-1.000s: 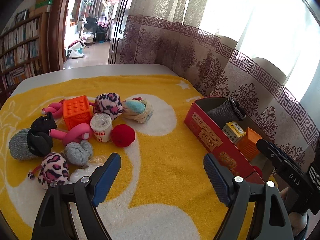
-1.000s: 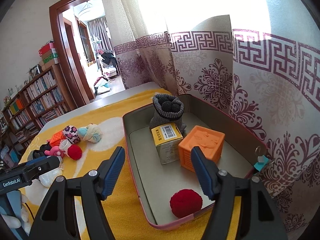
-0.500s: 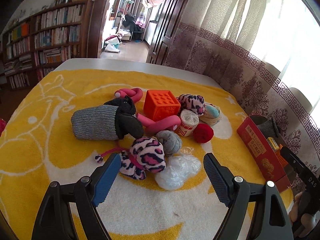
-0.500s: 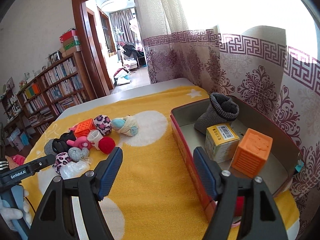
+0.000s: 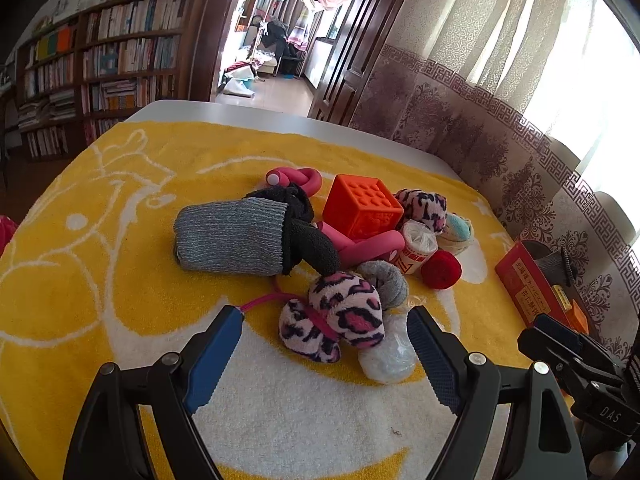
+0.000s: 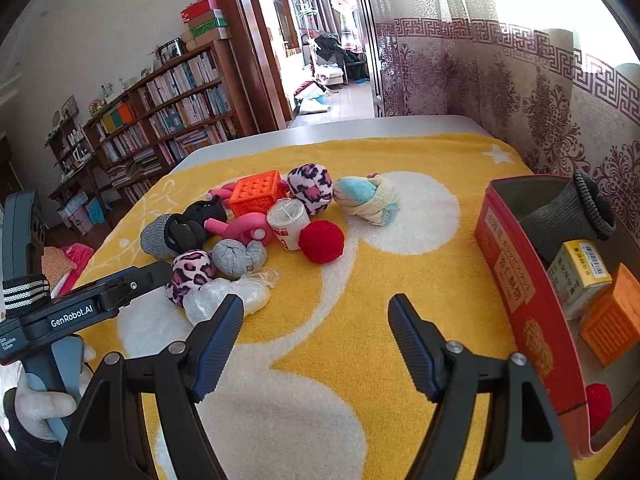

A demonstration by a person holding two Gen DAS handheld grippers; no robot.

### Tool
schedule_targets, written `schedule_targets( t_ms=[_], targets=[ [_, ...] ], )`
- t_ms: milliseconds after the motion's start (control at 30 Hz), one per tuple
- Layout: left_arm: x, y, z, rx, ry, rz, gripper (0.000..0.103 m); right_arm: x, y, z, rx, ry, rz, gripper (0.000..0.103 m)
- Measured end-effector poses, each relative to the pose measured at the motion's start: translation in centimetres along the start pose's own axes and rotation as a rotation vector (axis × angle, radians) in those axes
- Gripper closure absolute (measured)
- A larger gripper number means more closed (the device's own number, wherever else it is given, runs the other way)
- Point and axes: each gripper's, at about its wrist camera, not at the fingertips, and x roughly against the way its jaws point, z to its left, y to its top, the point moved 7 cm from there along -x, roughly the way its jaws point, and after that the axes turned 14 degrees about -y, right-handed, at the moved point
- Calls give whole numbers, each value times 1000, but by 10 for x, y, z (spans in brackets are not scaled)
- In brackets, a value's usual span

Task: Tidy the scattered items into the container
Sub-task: 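Withdraw both tools from the tin toward the plastic bundle and leopard plush, then grasp the clear plastic bundle with right tool while left tool grasps the pink leopard plush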

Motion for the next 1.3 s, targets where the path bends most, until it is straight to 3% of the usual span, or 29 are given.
schedule_targets(
  t_ms=[233, 633, 733, 933, 1300],
  targets=[
    [9, 4, 26, 66, 0, -45, 17, -24, -4, 39, 74, 58, 74, 25],
    [1, 2, 40, 115, -21, -33, 17, -52, -7, 84, 169, 123, 120, 24],
    [1, 2, 45, 134, -16, -36, 17, -58, -11, 84, 175, 124, 119, 25],
    [-1, 2, 40, 115, -30, -35, 17, -53, -7, 74, 157, 106, 71, 40],
    [-20, -2, 14, 19, -67, 26, 17, -55, 8, 36, 40, -19, 44, 43]
  ],
)
